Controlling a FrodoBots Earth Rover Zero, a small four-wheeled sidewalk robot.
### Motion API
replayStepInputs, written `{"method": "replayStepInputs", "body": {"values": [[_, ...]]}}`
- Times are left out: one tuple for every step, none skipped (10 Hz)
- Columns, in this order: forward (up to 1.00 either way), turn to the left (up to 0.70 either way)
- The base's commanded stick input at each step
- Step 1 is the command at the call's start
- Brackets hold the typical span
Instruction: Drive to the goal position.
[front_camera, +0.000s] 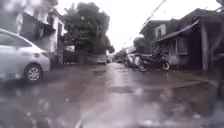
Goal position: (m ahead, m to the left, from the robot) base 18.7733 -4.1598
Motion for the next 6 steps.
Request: {"method": "replayStepInputs", "body": {"values": [[1.0, 0.0], [1.0, 0.0], [1.0, 0.0], [1.0, 0.0], [1.0, 0.0], [1.0, 0.0]]}}
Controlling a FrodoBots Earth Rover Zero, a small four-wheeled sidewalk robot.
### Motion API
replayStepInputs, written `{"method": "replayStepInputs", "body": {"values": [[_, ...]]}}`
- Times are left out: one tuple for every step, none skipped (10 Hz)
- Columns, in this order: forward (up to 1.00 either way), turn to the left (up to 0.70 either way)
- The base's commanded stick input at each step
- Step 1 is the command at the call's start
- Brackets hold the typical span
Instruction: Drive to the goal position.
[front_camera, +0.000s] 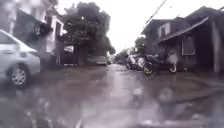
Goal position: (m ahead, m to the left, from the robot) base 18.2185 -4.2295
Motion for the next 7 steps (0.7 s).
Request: {"method": "replayStepInputs", "body": {"values": [[1.0, 0.0], [1.0, 0.0], [1.0, 0.0], [1.0, 0.0], [1.0, 0.0], [1.0, 0.0], [1.0, 0.0]]}}
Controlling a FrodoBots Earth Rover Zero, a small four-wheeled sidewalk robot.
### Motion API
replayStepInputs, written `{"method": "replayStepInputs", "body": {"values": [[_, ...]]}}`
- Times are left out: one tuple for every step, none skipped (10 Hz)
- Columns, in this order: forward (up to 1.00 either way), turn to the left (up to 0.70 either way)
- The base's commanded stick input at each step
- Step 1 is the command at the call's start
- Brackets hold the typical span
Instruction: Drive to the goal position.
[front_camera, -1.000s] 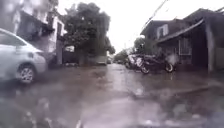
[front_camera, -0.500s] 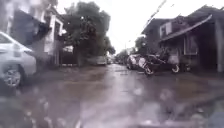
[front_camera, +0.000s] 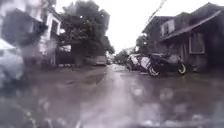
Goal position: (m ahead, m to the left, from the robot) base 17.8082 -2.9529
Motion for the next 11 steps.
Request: {"method": "replayStepInputs", "body": {"values": [[1.0, 0.0], [1.0, 0.0], [1.0, 0.0], [1.0, 0.0], [1.0, 0.0], [1.0, 0.0], [1.0, 0.0], [1.0, 0.0], [1.0, 0.0], [1.0, 0.0], [1.0, 0.0]]}}
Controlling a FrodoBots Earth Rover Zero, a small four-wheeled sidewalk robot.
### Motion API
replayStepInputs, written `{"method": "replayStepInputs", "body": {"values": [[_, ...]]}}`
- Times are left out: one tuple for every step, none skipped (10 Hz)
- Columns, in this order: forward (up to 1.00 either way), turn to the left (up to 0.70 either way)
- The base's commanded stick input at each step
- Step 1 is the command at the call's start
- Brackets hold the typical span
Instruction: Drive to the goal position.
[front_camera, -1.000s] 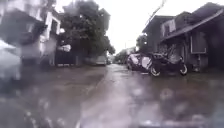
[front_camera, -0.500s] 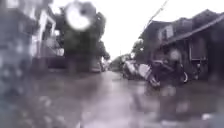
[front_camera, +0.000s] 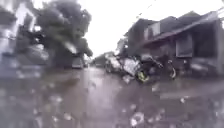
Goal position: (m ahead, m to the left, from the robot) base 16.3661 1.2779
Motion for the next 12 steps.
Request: {"method": "replayStepInputs", "body": {"values": [[1.0, 0.0], [1.0, 0.04], [1.0, 0.27], [1.0, 0.27], [1.0, 0.27], [1.0, 0.27], [1.0, 0.27], [1.0, 0.27], [1.0, 0.27], [1.0, 0.27], [1.0, 0.27], [1.0, 0.06]]}}
